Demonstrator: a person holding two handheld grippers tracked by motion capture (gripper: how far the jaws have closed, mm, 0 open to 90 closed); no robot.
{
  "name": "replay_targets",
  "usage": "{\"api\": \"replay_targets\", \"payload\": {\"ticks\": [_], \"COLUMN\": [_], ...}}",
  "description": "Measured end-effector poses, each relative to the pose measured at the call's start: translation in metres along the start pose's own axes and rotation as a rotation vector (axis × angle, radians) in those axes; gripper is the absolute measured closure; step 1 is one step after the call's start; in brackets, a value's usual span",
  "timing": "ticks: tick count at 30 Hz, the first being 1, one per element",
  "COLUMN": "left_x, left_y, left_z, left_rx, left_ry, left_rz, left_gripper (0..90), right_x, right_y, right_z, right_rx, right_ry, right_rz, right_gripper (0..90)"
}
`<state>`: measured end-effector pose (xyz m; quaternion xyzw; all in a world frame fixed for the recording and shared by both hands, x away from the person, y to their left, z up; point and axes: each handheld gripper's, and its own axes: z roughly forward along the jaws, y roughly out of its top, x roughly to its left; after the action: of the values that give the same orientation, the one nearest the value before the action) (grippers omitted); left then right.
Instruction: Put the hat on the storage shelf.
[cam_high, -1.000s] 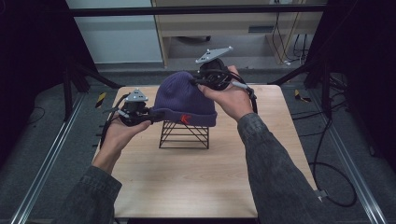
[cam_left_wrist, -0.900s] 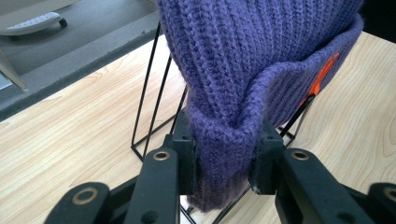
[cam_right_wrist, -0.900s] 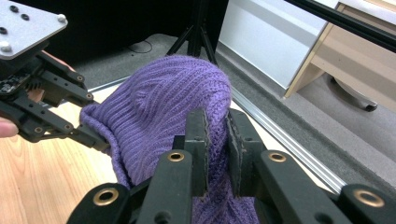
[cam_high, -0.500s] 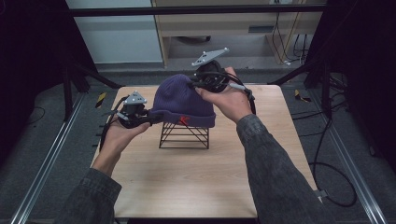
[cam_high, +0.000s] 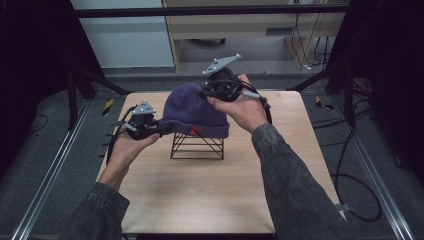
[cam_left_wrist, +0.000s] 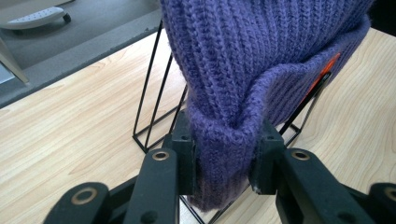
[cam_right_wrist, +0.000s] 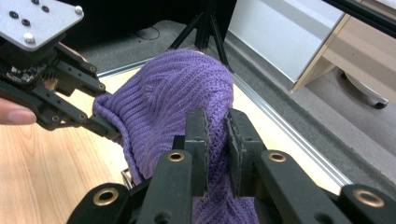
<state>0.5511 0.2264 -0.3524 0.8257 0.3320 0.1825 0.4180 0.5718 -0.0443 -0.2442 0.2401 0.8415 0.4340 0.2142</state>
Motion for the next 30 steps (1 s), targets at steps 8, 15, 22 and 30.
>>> {"api": "replay_targets", "payload": {"ticks": [8, 15, 22, 30], "left_x": [-0.001, -0.004, -0.001, -0.001], "left_y": [-0.008, -0.019, -0.021, -0.03], "left_z": [0.006, 0.014, 0.016, 0.023], "left_rx": [0.007, 0.012, 0.031, 0.044], "left_ry": [-0.013, -0.024, -0.025, -0.035], "left_rz": [-0.011, -0.02, -0.021, -0.039], "left_gripper": [67.3, 67.2, 66.7, 64.9], "right_x": [0.001, 0.001, 0.003, 0.007], "right_y": [-0.011, -0.022, -0.027, -0.031], "right_z": [0.003, 0.007, 0.011, 0.017], "right_rx": [0.023, 0.048, 0.058, 0.073], "right_ry": [0.009, 0.016, 0.029, 0.034], "right_rz": [0.0, 0.004, 0.005, 0.004], "right_gripper": [79.8, 79.8, 79.8, 79.9]}}
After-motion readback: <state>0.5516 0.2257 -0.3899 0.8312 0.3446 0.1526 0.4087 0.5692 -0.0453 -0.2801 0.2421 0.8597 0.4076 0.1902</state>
